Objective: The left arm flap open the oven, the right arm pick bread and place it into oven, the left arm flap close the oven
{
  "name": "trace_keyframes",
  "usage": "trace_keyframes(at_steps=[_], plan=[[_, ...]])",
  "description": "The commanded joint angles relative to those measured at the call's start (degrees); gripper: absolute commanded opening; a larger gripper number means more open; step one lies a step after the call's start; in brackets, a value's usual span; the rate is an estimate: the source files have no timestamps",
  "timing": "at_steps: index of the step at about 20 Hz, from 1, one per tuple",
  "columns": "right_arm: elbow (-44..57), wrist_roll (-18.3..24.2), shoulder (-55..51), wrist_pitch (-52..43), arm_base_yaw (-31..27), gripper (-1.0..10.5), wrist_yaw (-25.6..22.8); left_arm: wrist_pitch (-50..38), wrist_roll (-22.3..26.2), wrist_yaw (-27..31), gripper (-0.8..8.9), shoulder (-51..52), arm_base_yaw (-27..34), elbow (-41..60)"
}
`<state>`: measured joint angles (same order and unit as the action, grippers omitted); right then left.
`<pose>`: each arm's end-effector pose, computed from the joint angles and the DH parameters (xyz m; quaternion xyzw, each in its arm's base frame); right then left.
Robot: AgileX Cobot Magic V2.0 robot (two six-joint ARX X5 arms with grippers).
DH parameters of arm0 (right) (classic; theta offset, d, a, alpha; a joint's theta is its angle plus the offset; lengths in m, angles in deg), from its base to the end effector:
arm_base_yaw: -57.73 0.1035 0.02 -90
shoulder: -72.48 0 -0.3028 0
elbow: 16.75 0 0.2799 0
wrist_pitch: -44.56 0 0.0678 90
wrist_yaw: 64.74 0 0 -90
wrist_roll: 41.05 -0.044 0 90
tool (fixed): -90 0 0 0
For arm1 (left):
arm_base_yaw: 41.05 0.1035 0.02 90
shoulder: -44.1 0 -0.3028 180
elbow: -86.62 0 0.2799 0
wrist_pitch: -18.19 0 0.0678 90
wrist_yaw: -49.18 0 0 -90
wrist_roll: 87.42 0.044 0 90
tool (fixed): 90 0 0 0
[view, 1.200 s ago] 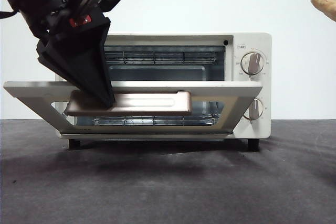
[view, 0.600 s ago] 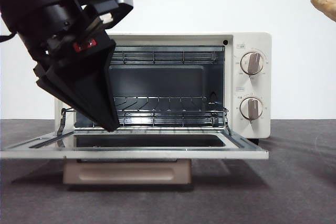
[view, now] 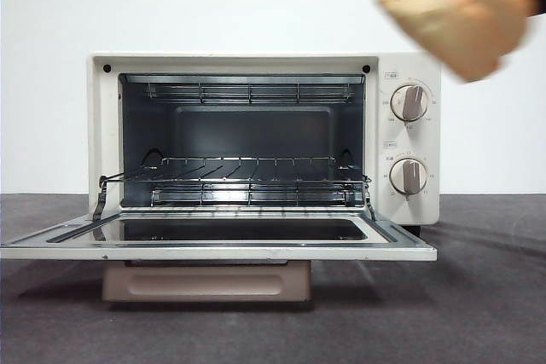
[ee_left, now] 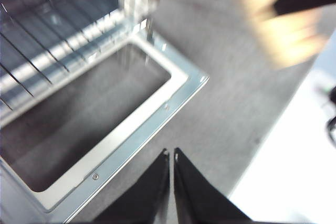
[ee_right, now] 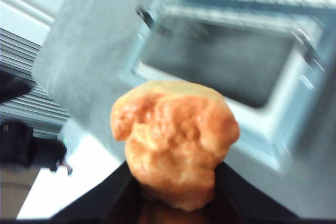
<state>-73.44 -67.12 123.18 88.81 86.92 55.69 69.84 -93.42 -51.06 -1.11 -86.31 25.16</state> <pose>0.1547 0.1119 0.3016 0.1883 0.4252 0.3837 0.7978 0.1113 -0.1234 0.3324 0.0472 0.3128 -0.4278 0.8467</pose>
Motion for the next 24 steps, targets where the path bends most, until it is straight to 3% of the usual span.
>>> trace_keyframes(at_steps=[1,6,9,15,24], plan=[[-0.8,-5.9,5.6,-9.9,3.7,1.4,-3.7,0.7,-1.8,0.2,0.16,3.8,-0.5,-0.7],[-2.1,-11.3,18.6,-25.8,8.8,1.4,-11.2,4.1,-4.0,2.8,0.16,11.9,-0.5,-0.7],[-5.9,-11.2,25.7,-26.3,9.9,1.4,-17.6,5.0,-4.0,4.9,0.16,14.8,-0.5,-0.7],[-11.9,-11.2,36.3,-30.7,10.0,1.4,-21.8,5.2,-5.7,4.9,0.16,16.1,-0.5,-0.7],[-14.6,-12.1,39.6,-33.4,10.0,1.4,-29.5,7.9,-5.7,4.9,0.17,16.1,-0.5,-0.7]])
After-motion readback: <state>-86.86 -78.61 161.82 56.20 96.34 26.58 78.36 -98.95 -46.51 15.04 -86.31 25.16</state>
